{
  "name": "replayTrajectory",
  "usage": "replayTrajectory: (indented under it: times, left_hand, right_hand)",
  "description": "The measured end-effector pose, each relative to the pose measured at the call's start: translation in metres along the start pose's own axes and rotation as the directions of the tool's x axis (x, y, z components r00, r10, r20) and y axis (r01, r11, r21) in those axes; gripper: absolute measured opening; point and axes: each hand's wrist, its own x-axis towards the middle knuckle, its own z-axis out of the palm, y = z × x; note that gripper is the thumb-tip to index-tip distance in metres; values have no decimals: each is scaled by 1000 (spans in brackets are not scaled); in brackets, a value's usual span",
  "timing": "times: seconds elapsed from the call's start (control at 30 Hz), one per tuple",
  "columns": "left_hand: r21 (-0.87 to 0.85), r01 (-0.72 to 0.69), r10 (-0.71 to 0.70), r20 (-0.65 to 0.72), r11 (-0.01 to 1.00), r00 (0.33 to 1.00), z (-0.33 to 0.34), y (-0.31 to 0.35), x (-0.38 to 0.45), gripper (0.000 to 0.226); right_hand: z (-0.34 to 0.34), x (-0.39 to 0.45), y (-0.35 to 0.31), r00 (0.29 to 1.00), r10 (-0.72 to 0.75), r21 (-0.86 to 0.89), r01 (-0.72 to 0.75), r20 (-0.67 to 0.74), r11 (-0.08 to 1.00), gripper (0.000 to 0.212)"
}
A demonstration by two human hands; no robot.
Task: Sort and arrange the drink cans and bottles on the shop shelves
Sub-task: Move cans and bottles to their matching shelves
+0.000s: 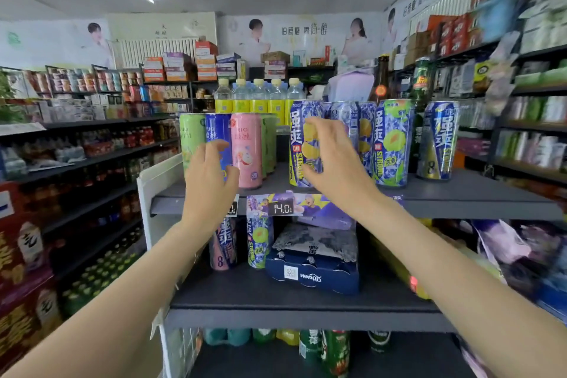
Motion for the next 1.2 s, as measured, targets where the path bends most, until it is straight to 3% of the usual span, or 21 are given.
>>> replayTrajectory:
  times: [0.3, 0.4, 0.47, 0.6, 0.7, 0.83, 0.97, 1.2]
  left_hand:
    - [-143, -122, 139, 114, 982, 984, 76, 103, 12, 42]
    - [-212, -127, 162, 157, 969, 974, 109, 137, 12, 61]
    - [-261, -89, 140, 184, 961, 973, 131, 162, 14, 70]
    - [-301, 29, 35, 204, 953, 978, 179, 199, 20, 88]
    - [-179, 123, -77, 244, 976, 967, 211, 207, 16, 103]
    - [-76, 107, -91, 190, 991, 978, 232, 205, 8, 113]
    - [-17, 130, -124, 204, 991, 971, 233, 205, 7, 113]
    - [68, 156, -164, 142, 985, 976, 226, 198, 4, 111]
  right_hand:
    - [-97, -24, 111, 951, 289, -54, -296, -110, 954, 59]
    - [-125, -26, 159, 900, 421, 42, -419, -112, 907, 63]
    - [-142, -22, 193, 863, 504, 175, -491, -38, 854, 73]
    - [-151, -9, 246, 896, 427, 330, -443, 122, 834, 104]
    - [-141, 6, 273, 911, 366, 359, -412, 190, 838, 112]
    - [-112, 19, 304, 897, 349, 362, -431, 270, 827, 121]
    - [-98, 19, 314, 876, 406, 336, -477, 260, 812, 119]
    - [-86, 27, 282, 911, 279, 386, -385, 303, 839, 117]
